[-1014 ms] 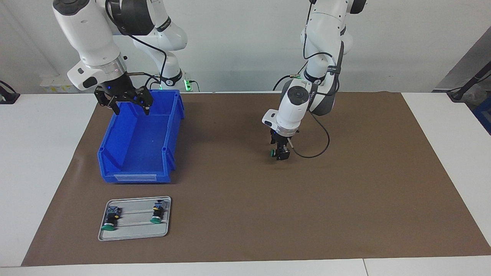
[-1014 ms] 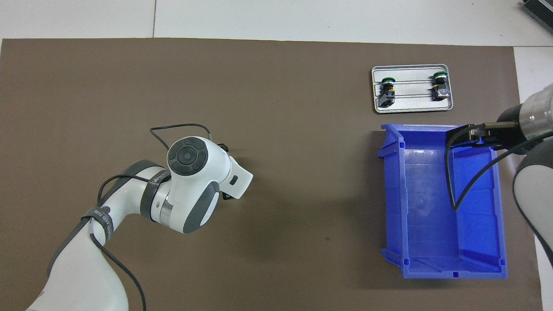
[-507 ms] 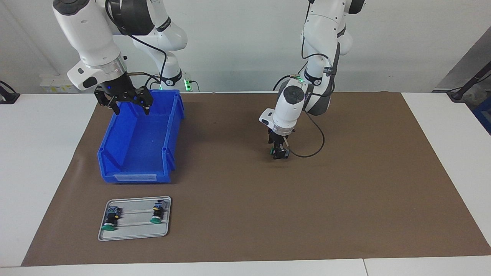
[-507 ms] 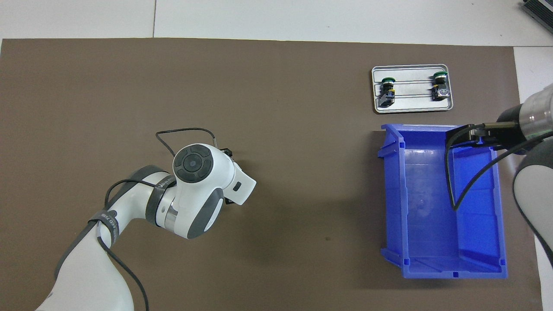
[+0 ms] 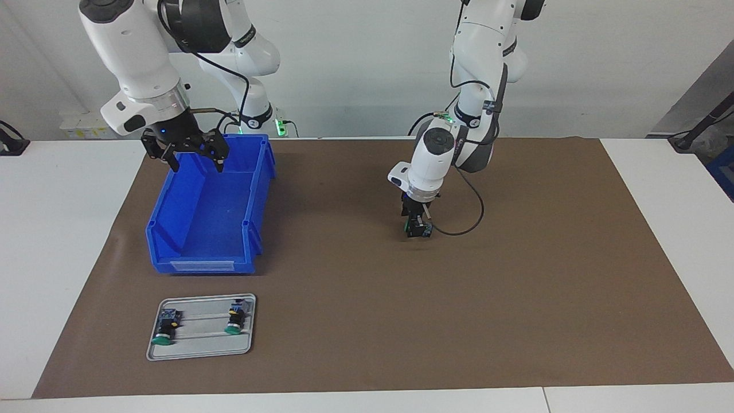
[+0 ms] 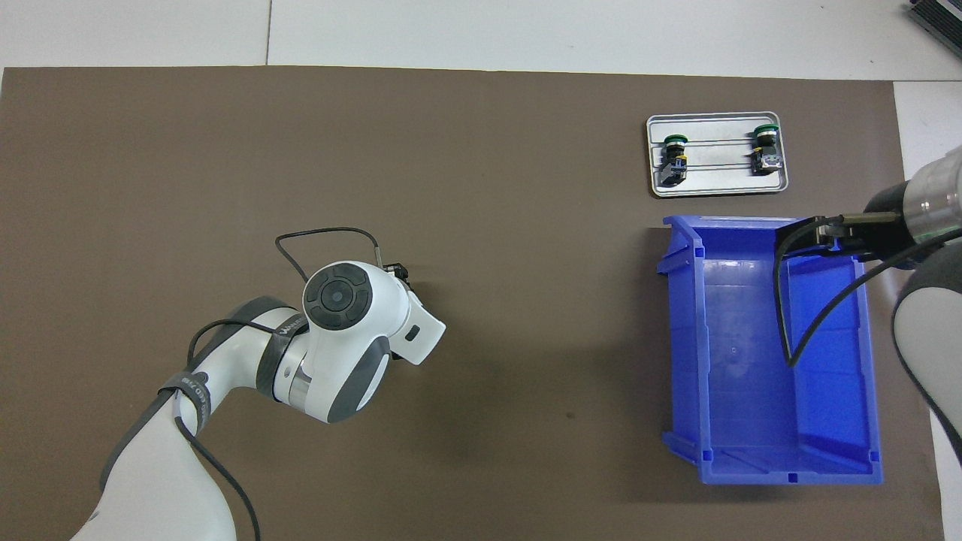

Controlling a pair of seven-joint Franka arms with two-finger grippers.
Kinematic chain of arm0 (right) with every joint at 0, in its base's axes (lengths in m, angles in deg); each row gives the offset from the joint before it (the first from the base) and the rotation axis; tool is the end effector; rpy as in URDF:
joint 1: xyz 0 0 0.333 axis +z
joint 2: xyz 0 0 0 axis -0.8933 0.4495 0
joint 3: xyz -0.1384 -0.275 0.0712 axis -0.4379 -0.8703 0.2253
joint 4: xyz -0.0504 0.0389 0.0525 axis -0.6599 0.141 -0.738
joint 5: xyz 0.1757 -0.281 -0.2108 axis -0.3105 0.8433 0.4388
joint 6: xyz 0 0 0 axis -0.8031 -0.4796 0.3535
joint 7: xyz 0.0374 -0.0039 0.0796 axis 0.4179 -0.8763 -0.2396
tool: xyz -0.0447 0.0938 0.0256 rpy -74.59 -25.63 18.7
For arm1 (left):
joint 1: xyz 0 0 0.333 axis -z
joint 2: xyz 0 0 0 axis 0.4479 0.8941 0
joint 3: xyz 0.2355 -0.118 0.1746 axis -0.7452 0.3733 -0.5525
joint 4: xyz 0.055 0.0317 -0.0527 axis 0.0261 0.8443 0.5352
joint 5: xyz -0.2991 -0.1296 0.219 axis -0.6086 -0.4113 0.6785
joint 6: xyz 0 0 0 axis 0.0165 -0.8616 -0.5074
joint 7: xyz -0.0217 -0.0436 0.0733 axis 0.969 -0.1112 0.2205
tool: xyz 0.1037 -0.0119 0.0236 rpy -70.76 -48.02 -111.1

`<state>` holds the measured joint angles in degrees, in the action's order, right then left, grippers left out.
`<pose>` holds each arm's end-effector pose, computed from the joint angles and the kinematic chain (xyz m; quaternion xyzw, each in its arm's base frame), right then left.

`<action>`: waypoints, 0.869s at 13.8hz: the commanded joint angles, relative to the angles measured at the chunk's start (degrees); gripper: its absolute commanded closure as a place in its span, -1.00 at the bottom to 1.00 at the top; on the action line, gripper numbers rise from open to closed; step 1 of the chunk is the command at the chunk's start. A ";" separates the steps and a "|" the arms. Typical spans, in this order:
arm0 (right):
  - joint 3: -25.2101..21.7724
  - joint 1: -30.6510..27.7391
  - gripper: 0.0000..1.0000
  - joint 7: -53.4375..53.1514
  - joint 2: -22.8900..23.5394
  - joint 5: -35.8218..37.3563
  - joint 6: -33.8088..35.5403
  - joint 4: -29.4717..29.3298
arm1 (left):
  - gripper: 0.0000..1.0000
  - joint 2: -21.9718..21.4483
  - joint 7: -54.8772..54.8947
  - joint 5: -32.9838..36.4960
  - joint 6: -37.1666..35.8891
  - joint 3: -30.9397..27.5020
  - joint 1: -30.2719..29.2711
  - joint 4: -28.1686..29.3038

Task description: Place and press button with both arms

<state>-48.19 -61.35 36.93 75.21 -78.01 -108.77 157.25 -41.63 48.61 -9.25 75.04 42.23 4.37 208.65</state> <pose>0.5505 0.0282 0.5906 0.9998 -0.0195 0.0021 0.0033 0.4812 -0.3149 0.2881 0.7300 -0.6814 0.0426 0.0315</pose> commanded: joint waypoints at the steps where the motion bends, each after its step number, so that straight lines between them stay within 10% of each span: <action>1: 0.18 -0.18 -1.00 -0.46 -1.40 -1.16 -0.51 1.51 | -0.30 -0.42 3.72 -0.78 1.18 -0.61 -1.35 1.42; 12: 0.18 -0.18 -1.00 -0.54 -1.48 -1.16 -0.51 1.51 | 0.56 0.02 3.65 -0.78 1.27 -0.61 -3.82 -0.07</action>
<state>-48.19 -61.35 36.93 75.19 -78.01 -108.77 157.27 -42.16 51.11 -9.78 75.11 41.78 2.06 208.54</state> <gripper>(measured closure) 0.000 0.656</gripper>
